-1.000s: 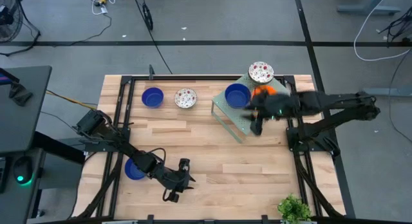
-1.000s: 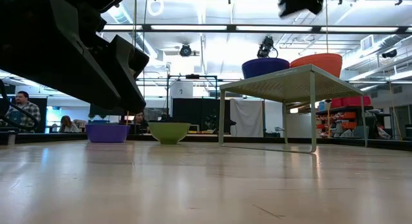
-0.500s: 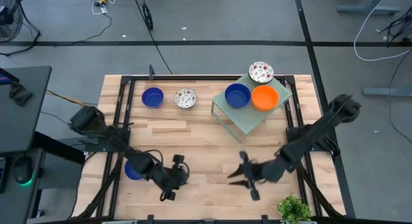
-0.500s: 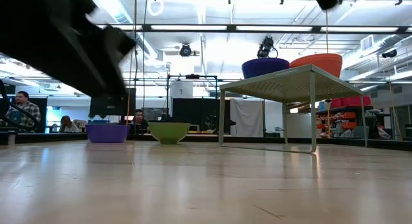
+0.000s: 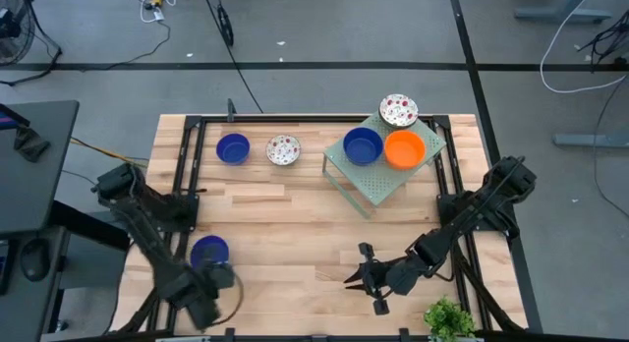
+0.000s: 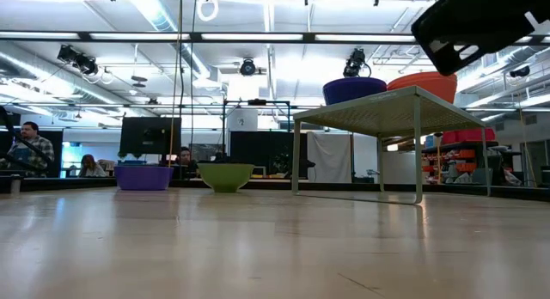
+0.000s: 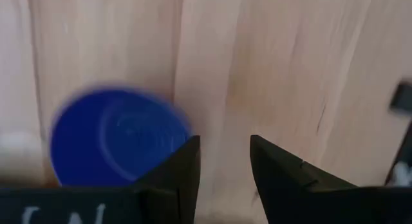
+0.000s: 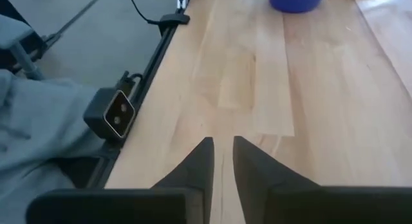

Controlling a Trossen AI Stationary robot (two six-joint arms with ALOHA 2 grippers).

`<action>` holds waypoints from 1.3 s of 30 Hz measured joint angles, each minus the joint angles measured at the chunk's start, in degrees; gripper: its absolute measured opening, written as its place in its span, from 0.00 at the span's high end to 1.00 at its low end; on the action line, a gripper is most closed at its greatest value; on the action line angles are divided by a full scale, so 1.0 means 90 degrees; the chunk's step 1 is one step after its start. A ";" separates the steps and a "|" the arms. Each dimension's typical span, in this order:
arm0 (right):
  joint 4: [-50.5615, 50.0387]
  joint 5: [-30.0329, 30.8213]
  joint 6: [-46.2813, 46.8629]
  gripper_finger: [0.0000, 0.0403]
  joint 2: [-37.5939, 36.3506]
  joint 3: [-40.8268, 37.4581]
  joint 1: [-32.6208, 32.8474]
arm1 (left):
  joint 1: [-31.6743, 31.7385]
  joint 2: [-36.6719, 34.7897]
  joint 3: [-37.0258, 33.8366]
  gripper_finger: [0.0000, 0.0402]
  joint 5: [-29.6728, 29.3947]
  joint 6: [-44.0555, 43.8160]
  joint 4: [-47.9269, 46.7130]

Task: Pick & Place Mini bowls
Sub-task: Stack the blue bowl on the blue bowl on the shelf

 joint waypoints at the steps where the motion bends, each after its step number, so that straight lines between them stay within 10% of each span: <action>1: 0.0049 0.0000 -0.0009 0.85 -0.0005 0.0000 0.0000 | -0.0147 0.0000 -0.0095 0.65 0.0006 -0.0288 0.0000; 13: 0.0265 0.0001 -0.0201 0.85 -0.0014 0.0002 -0.0089 | -0.0899 0.0002 -0.1226 0.61 -0.0519 -0.1296 0.0322; 22: 0.0282 0.0006 -0.0201 0.85 -0.0014 0.0002 -0.0107 | -0.0462 0.0007 -0.1461 0.85 -0.0917 -0.0562 0.1385; 39: -0.0804 -0.0039 0.1463 0.85 -0.0017 0.0005 0.0568 | 0.3155 0.0010 0.1101 0.98 -0.1139 0.6684 0.2899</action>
